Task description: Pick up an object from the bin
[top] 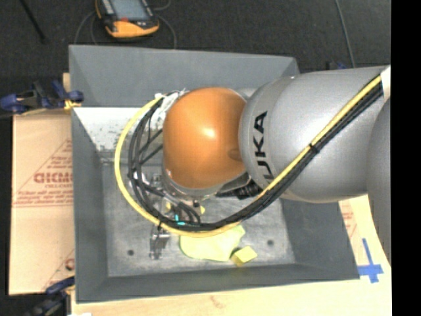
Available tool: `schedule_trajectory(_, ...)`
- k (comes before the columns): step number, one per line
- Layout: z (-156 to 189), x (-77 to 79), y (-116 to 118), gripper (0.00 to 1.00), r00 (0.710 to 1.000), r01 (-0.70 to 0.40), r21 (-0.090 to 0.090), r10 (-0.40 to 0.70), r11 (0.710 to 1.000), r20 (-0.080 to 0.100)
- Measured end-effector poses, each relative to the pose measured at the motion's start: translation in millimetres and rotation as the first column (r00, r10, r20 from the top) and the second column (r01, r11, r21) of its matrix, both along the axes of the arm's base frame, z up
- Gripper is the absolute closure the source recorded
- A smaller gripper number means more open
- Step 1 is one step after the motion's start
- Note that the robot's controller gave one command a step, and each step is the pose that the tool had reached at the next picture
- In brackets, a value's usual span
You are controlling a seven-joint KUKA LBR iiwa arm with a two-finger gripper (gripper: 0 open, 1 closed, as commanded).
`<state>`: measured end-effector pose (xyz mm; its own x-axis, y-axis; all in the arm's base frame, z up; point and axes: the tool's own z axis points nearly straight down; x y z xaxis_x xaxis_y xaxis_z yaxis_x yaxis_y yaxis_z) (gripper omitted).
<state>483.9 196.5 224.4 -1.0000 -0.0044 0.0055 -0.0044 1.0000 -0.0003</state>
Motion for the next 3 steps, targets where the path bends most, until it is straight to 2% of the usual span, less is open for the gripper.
schedule_trajectory(1, 4.2, 1.9, -1.1, 0.0, 1.0, 0.004, 0.002, -0.004, 1.0, 0.008)
schedule_trajectory(2, 45.1, -5.5, 26.7, 0.0, 0.999, -0.05, -0.001, 0.05, 0.999, 0.006)
schedule_trajectory(3, 122.3, 12.7, -12.5, 0.0, 1.0, 0.024, 0.003, -0.024, 1.0, 0.015)
